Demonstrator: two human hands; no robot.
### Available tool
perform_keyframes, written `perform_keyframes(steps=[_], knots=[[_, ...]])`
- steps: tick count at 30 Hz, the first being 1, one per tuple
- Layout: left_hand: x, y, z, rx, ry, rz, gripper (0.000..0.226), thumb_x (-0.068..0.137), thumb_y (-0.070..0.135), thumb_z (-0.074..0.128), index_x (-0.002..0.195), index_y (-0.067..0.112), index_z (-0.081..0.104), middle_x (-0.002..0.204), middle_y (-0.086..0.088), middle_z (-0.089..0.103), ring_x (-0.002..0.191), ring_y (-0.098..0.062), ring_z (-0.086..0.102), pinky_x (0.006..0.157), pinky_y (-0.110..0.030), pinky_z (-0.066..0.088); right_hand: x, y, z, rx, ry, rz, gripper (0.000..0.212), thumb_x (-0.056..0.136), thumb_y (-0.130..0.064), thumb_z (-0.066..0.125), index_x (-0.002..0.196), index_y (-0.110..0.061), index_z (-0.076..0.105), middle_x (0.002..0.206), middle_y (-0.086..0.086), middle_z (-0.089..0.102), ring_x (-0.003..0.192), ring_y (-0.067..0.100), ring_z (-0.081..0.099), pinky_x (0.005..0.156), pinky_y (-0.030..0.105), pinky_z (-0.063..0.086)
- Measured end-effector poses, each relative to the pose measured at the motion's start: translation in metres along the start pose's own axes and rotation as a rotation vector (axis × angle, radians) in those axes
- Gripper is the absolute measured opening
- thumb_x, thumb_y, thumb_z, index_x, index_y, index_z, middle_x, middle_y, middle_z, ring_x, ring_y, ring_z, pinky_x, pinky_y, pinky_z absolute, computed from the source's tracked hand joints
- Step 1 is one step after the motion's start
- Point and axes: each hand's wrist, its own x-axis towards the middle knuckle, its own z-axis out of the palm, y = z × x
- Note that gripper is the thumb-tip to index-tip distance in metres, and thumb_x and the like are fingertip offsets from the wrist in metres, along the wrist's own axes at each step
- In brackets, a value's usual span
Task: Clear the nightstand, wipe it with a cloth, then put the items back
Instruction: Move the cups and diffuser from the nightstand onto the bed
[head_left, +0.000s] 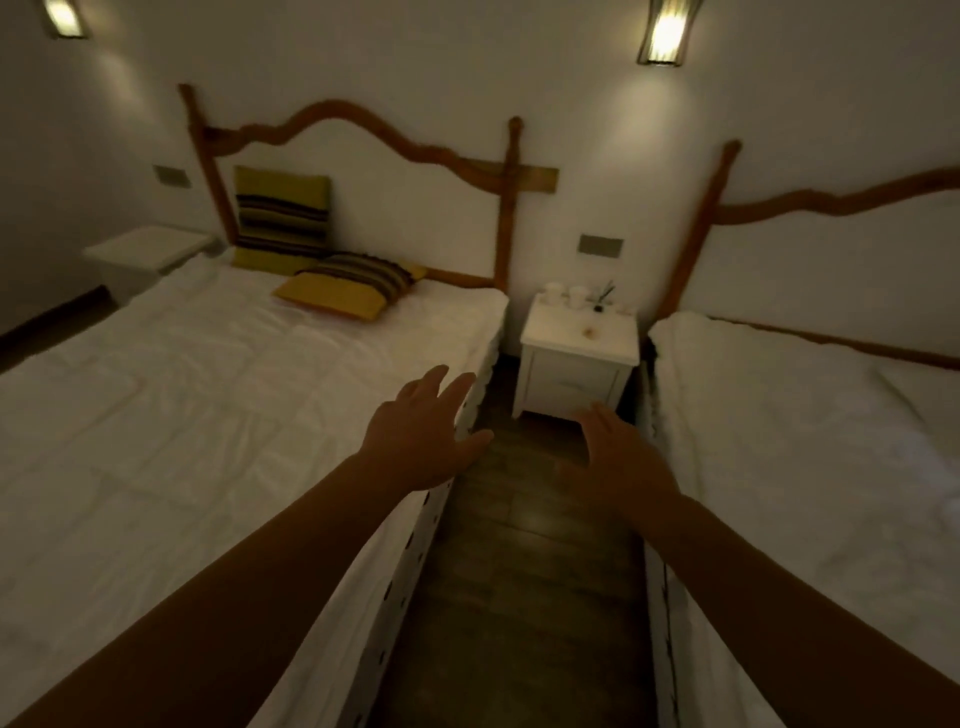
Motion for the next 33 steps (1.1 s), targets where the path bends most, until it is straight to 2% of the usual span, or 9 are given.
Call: perform_keyframes(steps=[12, 19, 25, 33], knots=[[0.207, -0.046, 0.021, -0.005, -0.051, 0.16, 0.084, 0.08, 0.074, 0.04, 0.149, 0.034, 0.012, 0.16, -0.002, 0.013, 0.142, -0.028, 0.024, 0.107, -0.049, 0.033, 0.162, 0.005, -0.017, 0.022, 0.052, 0.171, 0.081, 0.084, -0.059, 0.056, 0.149, -0.025, 0.02, 0.159, 0.002, 0.014, 0.143, 0.026, 0.02, 0.113, 0.046, 0.028], [0.296, -0.061, 0.037, -0.034, -0.102, 0.199, 0.084, 0.082, 0.071, 0.044, 0.149, 0.031, 0.014, 0.159, -0.004, 0.016, 0.142, -0.028, 0.024, 0.107, -0.048, 0.032, 0.242, 0.018, -0.013, 0.036, 0.025, 0.208, 0.081, 0.083, -0.059, 0.057, 0.148, -0.027, 0.02, 0.158, 0.001, 0.017, 0.142, 0.026, 0.023, 0.111, 0.048, 0.031], [0.394, -0.054, 0.076, 0.024, -0.168, 0.205, 0.085, 0.081, 0.072, 0.043, 0.149, 0.031, 0.013, 0.159, -0.004, 0.015, 0.142, -0.028, 0.024, 0.108, -0.048, 0.033, 0.332, 0.062, -0.01, 0.134, -0.013, 0.208, 0.078, 0.084, -0.056, 0.058, 0.147, -0.029, 0.02, 0.153, 0.001, 0.028, 0.136, 0.023, 0.034, 0.106, 0.047, 0.039], [0.534, -0.031, 0.115, 0.005, -0.233, 0.114, 0.085, 0.081, 0.071, 0.044, 0.15, 0.031, 0.012, 0.159, -0.003, 0.013, 0.142, -0.028, 0.021, 0.11, -0.048, 0.027, 0.477, 0.138, -0.025, 0.133, -0.034, 0.173, 0.073, 0.086, -0.049, 0.058, 0.146, -0.025, 0.024, 0.15, 0.002, 0.032, 0.134, 0.025, 0.035, 0.109, 0.045, 0.035]])
